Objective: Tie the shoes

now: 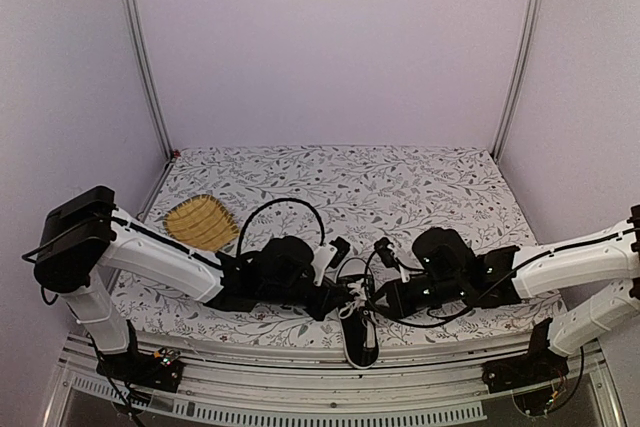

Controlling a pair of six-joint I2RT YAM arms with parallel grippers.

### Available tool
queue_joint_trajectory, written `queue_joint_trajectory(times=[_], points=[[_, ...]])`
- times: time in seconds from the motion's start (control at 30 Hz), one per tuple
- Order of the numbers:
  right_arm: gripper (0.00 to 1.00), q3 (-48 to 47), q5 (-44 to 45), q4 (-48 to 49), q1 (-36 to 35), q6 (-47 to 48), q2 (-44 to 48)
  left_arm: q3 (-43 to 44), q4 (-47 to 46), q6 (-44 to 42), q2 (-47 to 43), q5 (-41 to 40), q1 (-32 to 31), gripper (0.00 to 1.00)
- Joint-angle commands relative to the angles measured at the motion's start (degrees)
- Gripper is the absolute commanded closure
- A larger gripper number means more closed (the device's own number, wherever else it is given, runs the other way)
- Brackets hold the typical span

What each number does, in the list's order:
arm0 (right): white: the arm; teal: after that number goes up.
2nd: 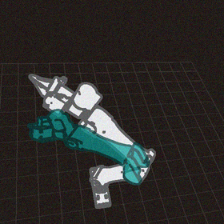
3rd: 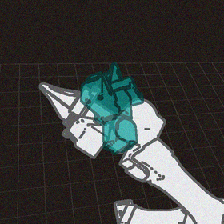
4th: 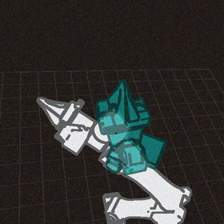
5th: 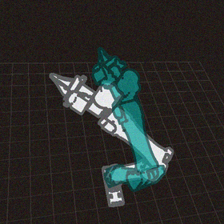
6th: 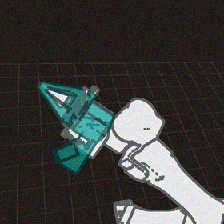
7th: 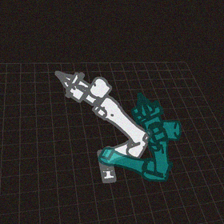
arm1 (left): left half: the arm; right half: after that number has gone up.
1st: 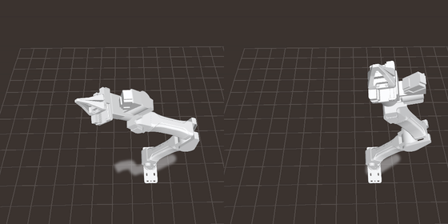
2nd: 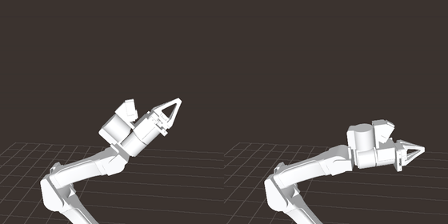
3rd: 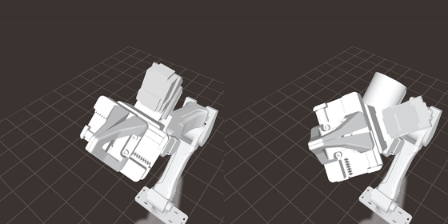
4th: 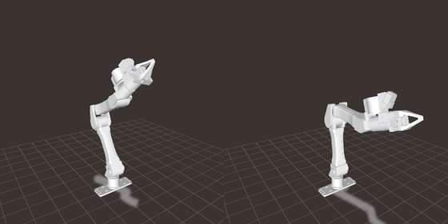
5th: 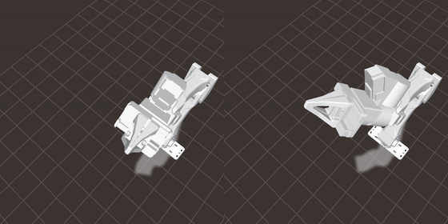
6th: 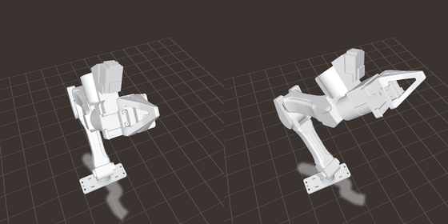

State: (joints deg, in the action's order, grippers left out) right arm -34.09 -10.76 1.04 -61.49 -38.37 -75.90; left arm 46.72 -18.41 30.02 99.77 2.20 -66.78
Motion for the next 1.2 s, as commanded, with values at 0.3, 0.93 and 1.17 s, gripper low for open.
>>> queue_joint_trajectory(times=[0.3,0.93,1.17], points=[[0.98,-4.22,0.16,0.44,-0.08,1.07,-6.62,-2.52,-4.25,2.37,-2.96,-0.41,0.65,1.0],[0.98,-7.98,2.65,0.66,-0.07,-2.72,-13.22,-4.24,-7.45,3.27,-3.7,2.42,-0.11,1.0],[0.98,-8.1,4.21,0.2,-0.11,-5.29,-14.45,-4.91,-8.78,3.03,-3.44,3.16,-0.97,1.0]])
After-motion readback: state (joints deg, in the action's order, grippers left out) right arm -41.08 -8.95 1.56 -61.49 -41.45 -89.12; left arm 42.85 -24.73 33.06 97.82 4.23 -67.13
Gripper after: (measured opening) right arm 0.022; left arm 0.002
